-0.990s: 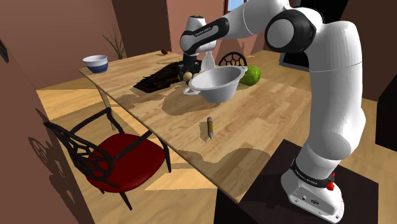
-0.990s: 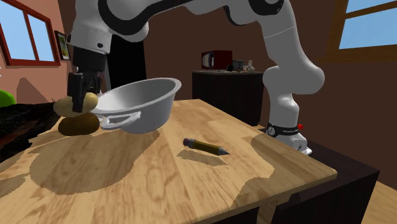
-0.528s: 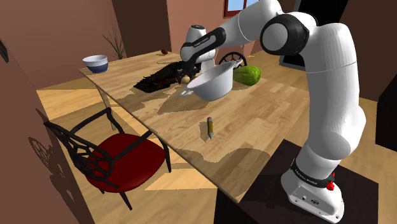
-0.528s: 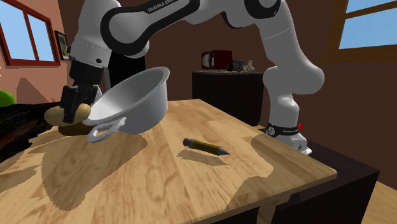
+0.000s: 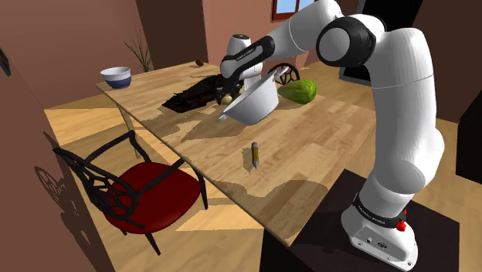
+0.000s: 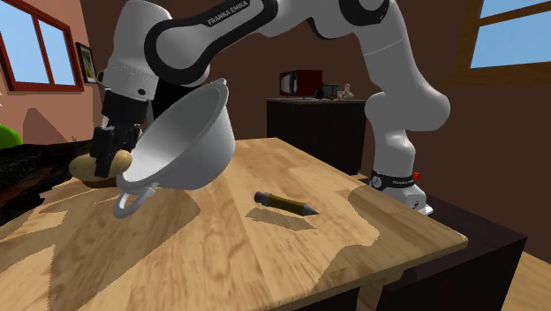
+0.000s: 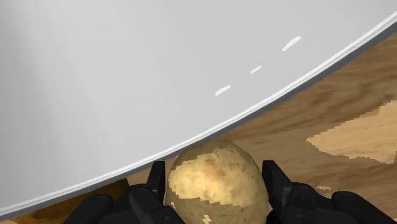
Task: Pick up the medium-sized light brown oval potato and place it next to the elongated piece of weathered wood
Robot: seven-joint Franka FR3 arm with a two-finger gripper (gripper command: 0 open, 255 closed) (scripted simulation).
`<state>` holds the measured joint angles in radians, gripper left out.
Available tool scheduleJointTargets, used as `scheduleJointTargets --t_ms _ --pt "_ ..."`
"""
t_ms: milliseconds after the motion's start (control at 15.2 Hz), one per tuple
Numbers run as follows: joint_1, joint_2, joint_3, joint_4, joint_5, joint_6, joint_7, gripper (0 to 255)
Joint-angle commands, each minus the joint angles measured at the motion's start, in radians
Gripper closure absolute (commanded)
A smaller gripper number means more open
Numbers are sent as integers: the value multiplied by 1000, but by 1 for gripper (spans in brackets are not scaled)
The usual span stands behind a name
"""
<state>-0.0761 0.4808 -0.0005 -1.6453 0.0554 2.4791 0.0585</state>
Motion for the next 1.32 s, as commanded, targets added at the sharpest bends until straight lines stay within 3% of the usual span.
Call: scheduleJointTargets --t_ms 0,66,132,396,462,726,1254 --pt "-2 15 3 8 -1 -261 2 255" --pt "-2 15 3 8 -1 -261 2 255" --pt "3 -37 3 -37 -4 -267 10 0" --pt "6 -57 4 -60 -4 -263 15 0" --pt "-3 15 4 8 -1 -261 2 0" --pt "-6 -48 2 41 -4 -357 4 0" --pt "-6 -48 2 41 -3 -357 4 0"
